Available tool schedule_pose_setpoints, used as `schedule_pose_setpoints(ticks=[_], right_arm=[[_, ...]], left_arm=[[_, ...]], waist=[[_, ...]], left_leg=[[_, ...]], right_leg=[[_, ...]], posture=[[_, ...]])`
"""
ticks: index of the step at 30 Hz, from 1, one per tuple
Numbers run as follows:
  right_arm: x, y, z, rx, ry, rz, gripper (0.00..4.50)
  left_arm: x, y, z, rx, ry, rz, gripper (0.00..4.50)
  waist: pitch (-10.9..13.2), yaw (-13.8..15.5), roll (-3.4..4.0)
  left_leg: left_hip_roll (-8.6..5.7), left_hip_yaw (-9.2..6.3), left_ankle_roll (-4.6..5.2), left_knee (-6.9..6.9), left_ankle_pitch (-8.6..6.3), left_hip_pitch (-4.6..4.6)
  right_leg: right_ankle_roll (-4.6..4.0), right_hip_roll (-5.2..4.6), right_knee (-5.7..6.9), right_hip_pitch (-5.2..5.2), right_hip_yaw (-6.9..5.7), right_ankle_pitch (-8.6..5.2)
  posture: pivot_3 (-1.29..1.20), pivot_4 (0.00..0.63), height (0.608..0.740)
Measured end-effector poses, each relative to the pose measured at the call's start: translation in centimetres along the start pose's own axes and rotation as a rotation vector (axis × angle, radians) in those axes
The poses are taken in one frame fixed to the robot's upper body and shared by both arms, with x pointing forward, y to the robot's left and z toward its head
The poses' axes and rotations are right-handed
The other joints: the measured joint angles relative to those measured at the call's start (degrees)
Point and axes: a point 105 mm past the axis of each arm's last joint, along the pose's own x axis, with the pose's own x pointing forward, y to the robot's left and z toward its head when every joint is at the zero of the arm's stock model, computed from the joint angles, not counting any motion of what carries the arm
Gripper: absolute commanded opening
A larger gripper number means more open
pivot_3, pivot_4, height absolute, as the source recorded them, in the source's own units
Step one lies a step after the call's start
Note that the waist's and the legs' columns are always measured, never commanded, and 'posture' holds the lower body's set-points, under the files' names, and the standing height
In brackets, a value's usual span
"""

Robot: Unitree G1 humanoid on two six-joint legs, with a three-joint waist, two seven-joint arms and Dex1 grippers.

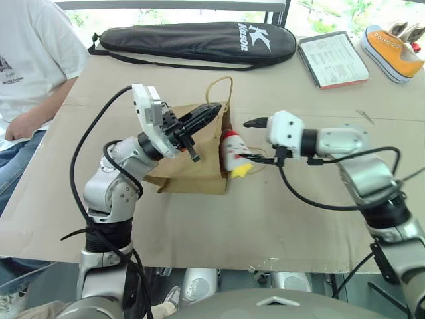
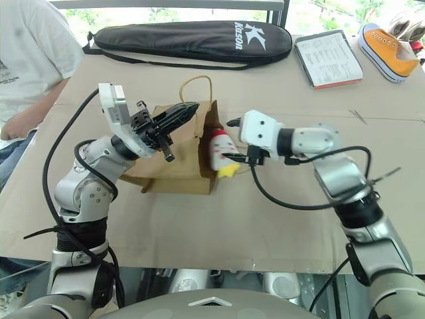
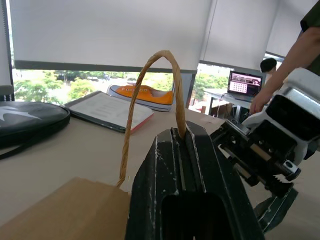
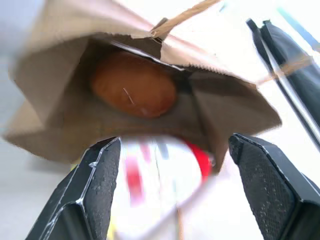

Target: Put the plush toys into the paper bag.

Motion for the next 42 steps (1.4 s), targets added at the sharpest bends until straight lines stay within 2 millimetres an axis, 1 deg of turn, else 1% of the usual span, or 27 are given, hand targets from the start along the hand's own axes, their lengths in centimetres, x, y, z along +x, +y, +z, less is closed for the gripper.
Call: schedule_pose_setpoints(ticks=[1,3,4,5,7,10,12,14,15,17,19,22,27,29,30,31,32,33,35,36,37,38,39,40,41,42], right_arm=[[-0.9,0.2,-0.9,0.082,0.047,-0.028,3.38],[-1.5,0.4,-2.1,0.164,0.097,-0.056,3.38],[-1.8,0.6,-3.7,0.299,0.164,-0.105,3.38],[-1.8,0.7,-4.7,0.424,0.19,-0.162,3.38],[-1.0,1.3,-5.4,0.567,0.202,-0.199,3.38],[-0.2,2.1,-6.2,0.687,0.228,-0.208,3.38],[-0.1,2.0,-7.1,0.767,0.233,-0.239,3.38],[-0.1,1.9,-7.7,0.802,0.238,-0.257,3.38],[-0.1,1.8,-7.9,0.808,0.244,-0.262,3.38],[-0.3,1.5,-7.8,0.776,0.231,-0.267,3.38],[-0.6,0.7,-7.0,0.683,0.179,-0.277,3.38],[-0.9,0.4,-6.6,0.601,0.18,-0.269,3.38],[-0.6,1.1,-7.2,0.674,0.207,-0.24,3.38],[-1.6,1.6,-7.5,0.62,0.273,-0.19,3.38],[-2.9,1.7,-7.3,0.552,0.318,-0.149,3.38],[-3.2,1.7,-7.2,0.538,0.323,-0.143,3.38],[-4.0,1.4,-6.4,0.477,0.322,-0.124,3.38],[-4.1,1.4,-5.6,0.454,0.295,-0.098,3.38],[-3.1,0.5,-3.3,0.409,0.197,-0.081,3.38],[-2.5,-0.5,-2.3,0.376,0.158,-0.101,3.38],[-1.9,-2.5,-1.6,0.34,0.129,-0.17,3.38],[-1.8,-3.3,-1.6,0.326,0.13,-0.208,3.38],[-1.6,-4.3,-2.1,0.313,0.154,-0.254,3.38],[-1.4,-4.6,-2.7,0.308,0.18,-0.27,3.38],[-0.8,-4.7,-3.9,0.314,0.22,-0.277,3.38],[0.0,-4.5,-5.2,0.327,0.257,-0.267,3.14]], left_arm=[[0.0,0.0,0.1,0.005,-0.006,-0.003,0.0],[0.0,0.1,0.2,0.007,-0.009,-0.007,0.0],[-0.1,0.2,0.2,0.008,-0.012,-0.009,0.0],[-0.1,0.3,0.1,0.005,-0.011,-0.006,0.0],[0.1,0.2,0.1,0.004,-0.015,-0.017,0.0],[0.3,0.1,0.2,0.009,-0.018,-0.027,0.0],[0.2,0.0,0.1,0.01,-0.018,-0.029,0.0],[0.2,0.0,0.1,0.01,-0.018,-0.03,0.0],[0.2,0.0,0.1,0.01,-0.017,-0.028,0.0],[0.2,0.1,0.0,0.011,-0.013,-0.022,0.0],[0.0,0.1,-0.2,0.007,-0.006,-0.009,0.0],[-0.2,0.2,-0.4,0.001,-0.001,0.002,0.0],[-0.3,0.0,-0.7,-0.006,0.0,0.015,0.0],[-0.1,-0.2,-0.6,-0.002,0.0,0.006,0.0],[-0.2,-0.2,-0.6,0.004,0.002,0.01,0.0],[-0.2,-0.2,-0.6,0.005,0.003,0.011,0.0],[-0.3,-0.1,-0.5,0.011,0.006,0.017,0.0],[-0.4,0.0,-0.5,0.011,0.007,0.019,0.0],[-0.3,-0.1,-0.6,0.011,0.008,0.019,0.0],[-0.2,-0.2,-0.6,0.01,0.009,0.013,0.0],[-0.2,-0.3,-0.6,0.01,0.009,0.009,0.0],[-0.1,-0.3,-0.6,0.01,0.009,0.005,0.0],[-0.1,-0.3,-0.6,0.011,0.009,0.005,0.0],[-0.1,-0.3,-0.6,0.013,0.01,0.006,0.0],[-0.2,-0.3,-0.6,0.015,0.009,0.008,0.0],[-0.2,-0.2,-0.5,0.019,0.009,0.009,0.0]], waist=[[0.0,0.0,-0.01],[0.0,0.1,-0.01],[0.0,0.0,-0.01],[0.0,-0.1,-0.03],[0.0,-0.3,-0.01],[0.0,-0.2,-0.01],[0.0,-0.2,-0.01],[0.0,-0.1,-0.02],[0.0,-0.1,-0.02],[0.0,-0.1,-0.01],[0.0,-0.2,-0.01],[0.0,-0.2,-0.02],[0.0,-0.2,-0.02],[0.0,0.1,0.07],[0.1,0.3,0.09],[0.1,0.4,0.08],[0.0,0.3,0.01],[0.0,0.2,0.02],[0.0,-0.6,0.02],[0.0,-0.7,0.03],[0.0,-0.6,0.03],[0.0,-0.4,0.03],[0.0,-0.2,0.02],[0.0,0.0,0.02],[0.0,0.1,0.02],[0.0,0.2,0.02]], left_leg=[[0.0,0.02,0.0,0.0,0.0,0.01],[-0.03,0.05,0.01,0.01,0.0,0.01],[-0.05,0.09,0.01,0.01,0.0,0.03],[-0.05,0.09,0.01,0.02,0.0,0.05],[-0.05,0.09,0.0,0.01,0.0,0.04],[-0.07,0.05,0.01,0.0,0.0,0.0],[-0.1,0.08,0.01,0.0,-0.01,-0.01],[-0.12,0.08,0.02,0.0,-0.01,-0.02],[-0.13,0.08,0.02,0.0,-0.01,-0.02],[-0.13,0.06,0.02,0.0,-0.01,-0.02],[-0.12,0.05,0.02,0.0,-0.01,-0.01],[-0.1,0.05,0.02,0.0,-0.01,0.0],[-0.08,0.05,0.02,0.0,-0.01,-0.01],[-0.09,0.02,0.04,0.01,-0.02,-0.05],[-0.1,0.03,0.11,0.01,-0.06,-0.06],[-0.1,0.03,0.13,0.02,-0.07,-0.06],[-0.1,0.02,0.21,0.03,-0.12,-0.03],[-0.1,0.02,0.3,0.02,-0.17,-0.01],[-0.09,0.07,0.28,0.03,-0.16,0.06],[-0.06,0.05,0.27,0.03,-0.16,0.09],[-0.05,0.01,0.18,0.02,-0.1,0.08],[-0.05,-0.01,0.09,0.02,-0.05,0.07],[-0.07,-0.02,0.08,0.02,-0.04,0.03],[-0.08,-0.02,0.07,0.02,-0.04,0.0],[-0.1,0.01,0.08,0.02,-0.04,-0.04],[-0.11,0.08,0.13,0.02,-0.07,-0.05]], right_leg=[[0.0,0.0,0.0,0.0,0.01,0.0],[0.0,-0.02,0.0,0.0,0.04,0.0],[0.0,-0.01,0.0,0.0,0.09,0.0],[0.0,0.02,0.02,0.0,0.1,0.0],[0.0,0.11,0.05,-0.02,0.13,0.0],[0.0,0.13,0.0,-0.03,0.11,0.0],[0.0,0.09,-0.02,-0.03,0.14,0.0],[0.01,0.09,-0.02,-0.02,0.15,0.0],[0.01,0.09,-0.02,-0.02,0.15,0.0],[0.01,0.1,-0.03,-0.03,0.14,0.0],[0.01,0.12,-0.03,-0.03,0.14,0.0],[0.01,0.13,-0.02,-0.03,0.14,0.0],[0.01,0.12,-0.02,-0.02,0.15,0.0],[0.02,0.05,-0.04,-0.03,0.15,-0.01],[0.07,0.0,-0.06,-0.02,0.16,-0.04],[0.08,0.0,-0.06,-0.02,0.16,-0.04],[0.08,0.03,-0.08,0.01,0.16,-0.05],[0.08,0.06,-0.07,0.0,0.18,-0.04],[0.07,0.19,0.01,0.0,0.28,-0.04],[0.07,0.23,0.06,0.0,0.28,-0.04],[0.06,0.25,0.07,-0.01,0.25,-0.04],[0.05,0.25,0.07,-0.01,0.22,-0.05],[0.05,0.23,0.02,0.0,0.2,-0.05],[0.06,0.23,0.0,0.0,0.2,-0.05],[0.06,0.19,-0.07,-0.01,0.23,-0.05],[0.07,0.14,-0.1,-0.01,0.29,-0.05]], posture=[[0.0,0.15,0.74],[0.0,0.15,0.74],[0.0,0.15,0.74],[0.0,0.15,0.74],[0.0,0.15,0.74],[0.0,0.15,0.74],[0.0,0.15,0.74],[0.0,0.15,0.74],[0.0,0.15,0.74],[0.0,0.15,0.74],[0.0,0.15,0.74],[0.0,0.15,0.74],[0.0,0.15,0.74],[0.0,0.15,0.74],[0.0,0.15,0.74],[0.0,0.15,0.74],[0.0,0.15,0.74],[0.0,0.15,0.74],[0.0,0.15,0.74],[0.0,0.15,0.74],[0.0,0.15,0.74],[0.0,0.15,0.74],[0.0,0.15,0.74],[0.0,0.15,0.74],[0.0,0.15,0.74],[0.0,0.15,0.74]])
